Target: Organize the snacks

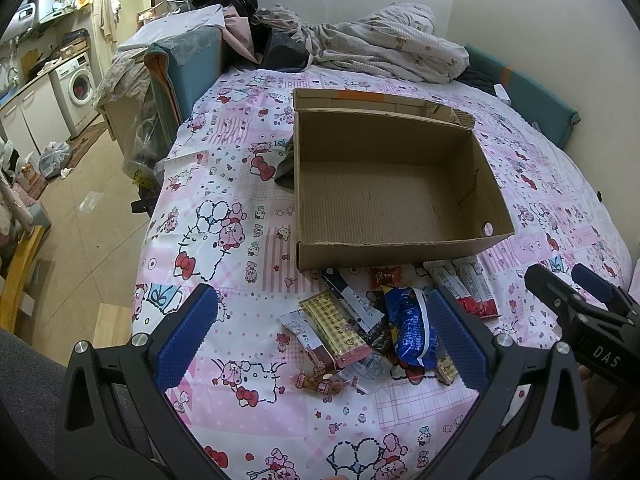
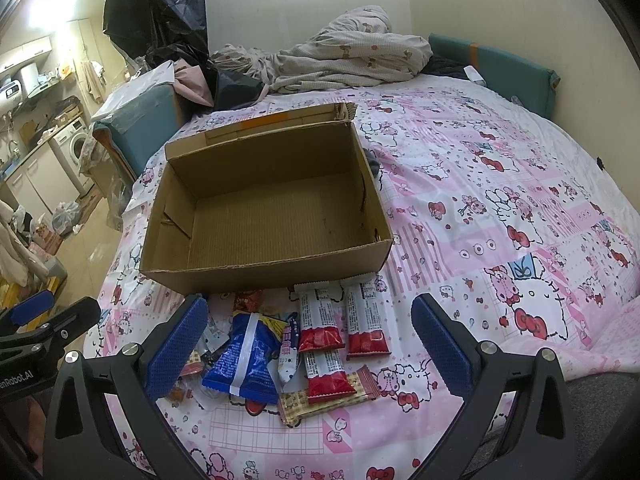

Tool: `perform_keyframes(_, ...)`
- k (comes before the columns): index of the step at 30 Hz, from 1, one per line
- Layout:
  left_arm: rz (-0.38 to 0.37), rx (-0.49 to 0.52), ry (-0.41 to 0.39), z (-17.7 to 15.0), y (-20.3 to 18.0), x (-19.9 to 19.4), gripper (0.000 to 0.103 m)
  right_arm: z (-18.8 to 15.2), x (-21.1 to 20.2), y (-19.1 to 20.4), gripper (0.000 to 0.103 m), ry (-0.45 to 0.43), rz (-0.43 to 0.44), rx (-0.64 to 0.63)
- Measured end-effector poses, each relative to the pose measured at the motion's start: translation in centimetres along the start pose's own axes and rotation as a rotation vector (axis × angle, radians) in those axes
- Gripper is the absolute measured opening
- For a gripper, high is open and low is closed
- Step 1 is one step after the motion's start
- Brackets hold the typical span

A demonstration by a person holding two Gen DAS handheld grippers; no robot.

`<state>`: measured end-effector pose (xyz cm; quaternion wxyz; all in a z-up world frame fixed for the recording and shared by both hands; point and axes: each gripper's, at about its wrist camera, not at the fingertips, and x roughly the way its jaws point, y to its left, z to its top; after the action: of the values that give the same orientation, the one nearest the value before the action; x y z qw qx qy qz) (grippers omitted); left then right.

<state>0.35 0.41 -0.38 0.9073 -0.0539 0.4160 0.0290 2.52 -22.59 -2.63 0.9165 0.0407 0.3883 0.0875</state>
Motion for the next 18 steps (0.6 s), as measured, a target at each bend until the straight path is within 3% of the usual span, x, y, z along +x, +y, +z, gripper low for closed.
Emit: perform_keyframes(18,-0.004,-0.022,0.026,-0.04,0.68,0.59,0.103,0.03,0.13,-0.13,0.103,0.016,0.021,0.023)
